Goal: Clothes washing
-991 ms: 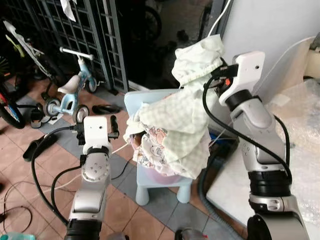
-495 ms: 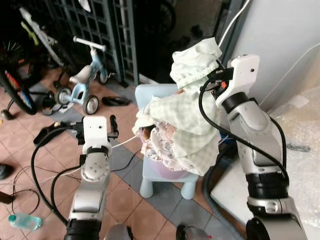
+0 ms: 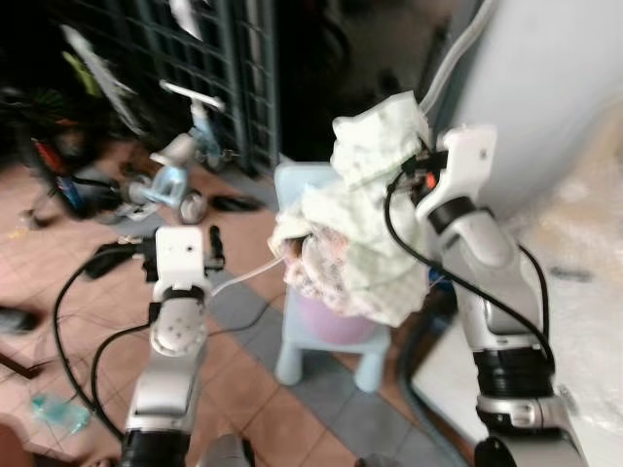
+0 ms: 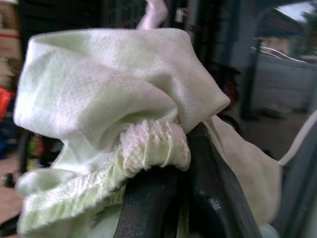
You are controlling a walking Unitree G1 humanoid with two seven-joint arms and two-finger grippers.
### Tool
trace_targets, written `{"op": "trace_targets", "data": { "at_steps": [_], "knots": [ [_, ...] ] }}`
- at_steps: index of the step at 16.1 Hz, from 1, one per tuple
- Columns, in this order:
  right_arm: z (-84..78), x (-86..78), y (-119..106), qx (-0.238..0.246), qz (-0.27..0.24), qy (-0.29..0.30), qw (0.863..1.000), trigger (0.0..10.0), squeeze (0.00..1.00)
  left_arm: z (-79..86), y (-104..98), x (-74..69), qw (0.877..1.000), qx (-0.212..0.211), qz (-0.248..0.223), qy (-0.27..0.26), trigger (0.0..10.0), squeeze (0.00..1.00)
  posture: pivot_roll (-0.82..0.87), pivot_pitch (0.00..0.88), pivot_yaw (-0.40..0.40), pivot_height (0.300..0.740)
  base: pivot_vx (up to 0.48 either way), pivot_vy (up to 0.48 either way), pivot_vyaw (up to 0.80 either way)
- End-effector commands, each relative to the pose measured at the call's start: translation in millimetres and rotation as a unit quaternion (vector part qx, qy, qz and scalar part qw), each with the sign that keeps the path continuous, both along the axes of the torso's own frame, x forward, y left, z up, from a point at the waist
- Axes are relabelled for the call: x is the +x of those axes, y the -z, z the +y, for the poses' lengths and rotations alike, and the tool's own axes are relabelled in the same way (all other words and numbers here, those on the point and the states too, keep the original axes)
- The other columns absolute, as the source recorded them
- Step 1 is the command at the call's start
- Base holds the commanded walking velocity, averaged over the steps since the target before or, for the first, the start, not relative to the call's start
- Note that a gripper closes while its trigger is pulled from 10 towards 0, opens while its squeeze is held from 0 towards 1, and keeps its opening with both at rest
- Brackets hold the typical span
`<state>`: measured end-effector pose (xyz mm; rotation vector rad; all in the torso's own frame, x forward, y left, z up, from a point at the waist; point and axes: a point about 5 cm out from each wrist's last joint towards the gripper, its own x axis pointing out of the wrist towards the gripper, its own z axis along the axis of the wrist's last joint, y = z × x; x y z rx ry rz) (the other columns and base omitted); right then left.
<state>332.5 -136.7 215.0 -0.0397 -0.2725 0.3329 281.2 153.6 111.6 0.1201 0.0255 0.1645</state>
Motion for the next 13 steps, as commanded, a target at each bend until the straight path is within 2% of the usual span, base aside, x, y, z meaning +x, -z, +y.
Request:
{"op": "trace_targets", "data": {
  "at_steps": [1,3,10,13],
  "knots": [
    [1.5,-0.4,1.0,-0.001,0.001,0.001,1.0,10.0,0.0,0.1,3.7,-2.3,1.0,-0.002,0.008,0.008,10.0,0.0,0.01,0.0,0.017,0.74,0.0,0.0,0.0],
    [1.3,0.1,1.7,-0.002,0.003,0.004,1.0,10.0,0.0,1.0,3.9,-3.0,1.0,0.001,0.009,0.006,10.0,0.0,0.01,0.0,0.018,0.74,0.0,0.0,-0.33],
    [0.2,2.1,-1.2,-0.003,-0.005,0.017,1.0,10.0,0.0,2.5,4.7,-4.3,1.0,-0.003,0.011,0.004,10.0,0.0,0.01,0.0,0.013,0.74,0.0,0.0,-0.75],
    [-4.5,5.1,-8.9,-0.008,-0.023,0.034,0.999,10.0,0.0,2.1,5.0,-4.5,1.0,-0.003,0.011,0.005,10.0,0.0,0.01,0.0,0.012,0.74,0.0,-0.278,-0.79]
  ]
}}
